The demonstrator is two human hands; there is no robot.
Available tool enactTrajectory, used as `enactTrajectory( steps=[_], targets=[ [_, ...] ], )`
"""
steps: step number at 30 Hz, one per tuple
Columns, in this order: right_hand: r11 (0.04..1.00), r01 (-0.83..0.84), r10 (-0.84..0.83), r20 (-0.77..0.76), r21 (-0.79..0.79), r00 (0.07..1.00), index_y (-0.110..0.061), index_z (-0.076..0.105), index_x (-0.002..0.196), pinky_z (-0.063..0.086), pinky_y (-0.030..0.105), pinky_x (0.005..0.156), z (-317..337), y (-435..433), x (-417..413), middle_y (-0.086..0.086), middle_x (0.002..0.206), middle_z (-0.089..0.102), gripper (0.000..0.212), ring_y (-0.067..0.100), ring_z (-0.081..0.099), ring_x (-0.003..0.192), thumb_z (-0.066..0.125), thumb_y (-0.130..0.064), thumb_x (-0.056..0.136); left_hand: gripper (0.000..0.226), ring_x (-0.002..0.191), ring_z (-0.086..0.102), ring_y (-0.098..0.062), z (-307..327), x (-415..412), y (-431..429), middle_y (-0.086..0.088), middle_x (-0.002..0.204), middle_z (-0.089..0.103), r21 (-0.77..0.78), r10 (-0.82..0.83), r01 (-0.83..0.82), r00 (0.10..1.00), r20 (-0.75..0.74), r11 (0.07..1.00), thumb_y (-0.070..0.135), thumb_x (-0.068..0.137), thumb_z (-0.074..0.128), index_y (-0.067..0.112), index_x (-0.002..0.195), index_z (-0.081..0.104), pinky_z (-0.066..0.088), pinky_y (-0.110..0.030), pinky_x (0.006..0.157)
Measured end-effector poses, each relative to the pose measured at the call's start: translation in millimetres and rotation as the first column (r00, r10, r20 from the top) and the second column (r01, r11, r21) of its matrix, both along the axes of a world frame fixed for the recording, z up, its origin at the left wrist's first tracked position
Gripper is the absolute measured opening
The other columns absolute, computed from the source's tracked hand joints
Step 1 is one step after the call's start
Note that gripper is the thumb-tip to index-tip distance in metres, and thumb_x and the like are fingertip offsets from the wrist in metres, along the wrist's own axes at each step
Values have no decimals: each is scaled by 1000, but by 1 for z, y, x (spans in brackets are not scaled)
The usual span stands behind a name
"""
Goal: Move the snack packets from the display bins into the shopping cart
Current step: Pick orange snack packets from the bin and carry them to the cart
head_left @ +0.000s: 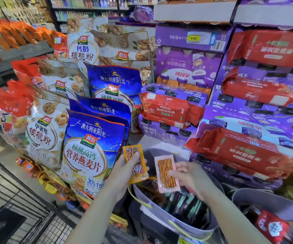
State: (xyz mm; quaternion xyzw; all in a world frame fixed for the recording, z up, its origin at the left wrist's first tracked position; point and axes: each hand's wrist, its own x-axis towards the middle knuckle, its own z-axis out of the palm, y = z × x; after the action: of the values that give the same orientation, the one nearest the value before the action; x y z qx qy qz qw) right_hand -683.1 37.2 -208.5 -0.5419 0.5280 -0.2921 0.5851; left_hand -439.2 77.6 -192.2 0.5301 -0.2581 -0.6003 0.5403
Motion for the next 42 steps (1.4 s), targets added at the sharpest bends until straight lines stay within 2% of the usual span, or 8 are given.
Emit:
enactTrajectory(
  steps=[5,13,16,20,26,34,38,42],
  targets=[
    [999,-36,39,269,-17,962,-3,74,108,62,34,69,30,4,41,15,99,79,19,31,78,86,78,-7,89,46,114,76,-27,1,-2,8,-7,123,78,-57,-108,109,994,19,992,42,90,76,23,131,68,61,-46,94],
    [996,0,7,78,-87,997,-9,76,94,56,27,57,15,-15,67,7,76,76,6,16,66,62,80,-12,89,29,109,77,-26,-8,13,13,-8,118,79,-85,-2,14,990,139,996,14,99,73,20,127,67,66,-45,79],
    [996,-29,13,-170,-88,985,-12,77,95,56,32,66,-9,-29,60,-3,76,76,10,12,66,65,81,-19,89,26,110,76,-23,-10,27,17,-4,118,79,-69,46,-37,988,144,997,16,100,72,20,126,67,64,-46,88],
    [927,-364,223,-651,-89,726,-15,72,101,53,30,83,-46,-37,61,0,103,75,25,14,67,96,80,-35,89,26,109,77,-21,-10,37,21,-3,118,80,-57,88,-81,986,143,995,16,102,69,20,128,67,64,-42,87],
    [895,-444,275,-839,45,470,-26,58,138,45,42,105,-71,-34,76,13,138,48,51,40,47,133,73,-37,91,23,108,77,-16,-8,39,24,2,115,80,-43,100,-94,976,194,995,22,104,68,24,126,67,63,-28,77],
    [955,-271,126,-661,-122,739,-13,79,93,53,31,77,-46,-35,57,10,88,78,11,24,73,88,76,-23,91,24,113,75,-18,-4,30,22,4,119,79,-4,99,-100,978,185,995,29,107,63,31,131,65,61,-45,98],
    [983,-22,-29,-273,-182,962,-17,80,92,53,20,72,-6,-24,35,-3,83,79,8,12,73,79,82,-22,87,24,114,74,-22,-2,23,21,-2,121,78,-2,94,-95,985,142,996,28,109,58,30,132,65,58,-49,102],
    [978,80,-69,60,-195,996,-17,79,88,55,19,72,29,-7,37,-2,85,80,3,11,75,79,80,-19,89,22,109,77,-26,2,9,18,-8,118,79,-8,87,-87,992,88,996,26,111,55,25,130,65,63,-45,91]
  ],
)
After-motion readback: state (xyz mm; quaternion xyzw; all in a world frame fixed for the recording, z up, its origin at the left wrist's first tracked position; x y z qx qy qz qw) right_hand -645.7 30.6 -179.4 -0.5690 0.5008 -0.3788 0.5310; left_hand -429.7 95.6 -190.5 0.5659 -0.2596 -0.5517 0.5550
